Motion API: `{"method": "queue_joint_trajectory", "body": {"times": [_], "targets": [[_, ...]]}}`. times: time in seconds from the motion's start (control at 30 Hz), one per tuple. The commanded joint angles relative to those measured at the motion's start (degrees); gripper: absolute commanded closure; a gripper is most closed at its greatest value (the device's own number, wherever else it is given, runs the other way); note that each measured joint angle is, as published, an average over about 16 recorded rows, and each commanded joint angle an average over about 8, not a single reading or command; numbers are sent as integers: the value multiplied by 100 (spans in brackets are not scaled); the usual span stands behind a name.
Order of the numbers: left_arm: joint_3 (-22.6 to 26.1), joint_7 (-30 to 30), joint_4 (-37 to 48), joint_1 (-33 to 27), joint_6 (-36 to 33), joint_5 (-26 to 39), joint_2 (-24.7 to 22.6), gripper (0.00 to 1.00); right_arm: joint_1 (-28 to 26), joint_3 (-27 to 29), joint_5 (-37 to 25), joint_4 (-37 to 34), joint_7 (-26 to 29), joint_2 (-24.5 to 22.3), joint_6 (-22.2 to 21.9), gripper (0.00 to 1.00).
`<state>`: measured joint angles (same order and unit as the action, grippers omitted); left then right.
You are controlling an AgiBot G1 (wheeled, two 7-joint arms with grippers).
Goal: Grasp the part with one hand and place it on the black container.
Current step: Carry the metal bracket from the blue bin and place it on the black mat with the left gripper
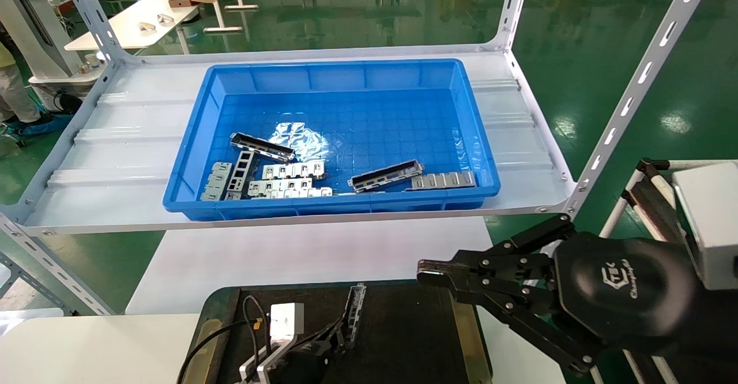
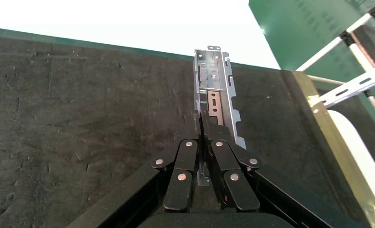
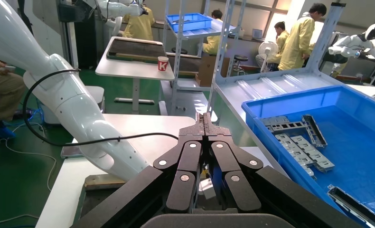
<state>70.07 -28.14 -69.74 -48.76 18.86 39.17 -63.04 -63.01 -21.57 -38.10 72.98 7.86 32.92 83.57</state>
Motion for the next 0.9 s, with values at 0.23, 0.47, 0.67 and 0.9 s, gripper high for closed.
{"method": "queue_joint_trajectory", "body": {"times": [0.23, 0.47, 0.67, 0.9], "targets": [[302, 244, 173, -194, 512, -474, -313, 100, 0, 0, 0, 0, 0, 0, 0, 100], [366, 308, 377, -244, 621, -587, -495, 100, 0, -1, 1, 0, 0, 0, 0, 100], [388, 327, 518, -263, 646, -624, -585, 100, 0, -1, 1, 0, -1, 0, 0, 100], [408, 340, 606, -257, 649, -639, -626, 99, 0, -2, 1, 0, -1, -1, -1, 59]]}}
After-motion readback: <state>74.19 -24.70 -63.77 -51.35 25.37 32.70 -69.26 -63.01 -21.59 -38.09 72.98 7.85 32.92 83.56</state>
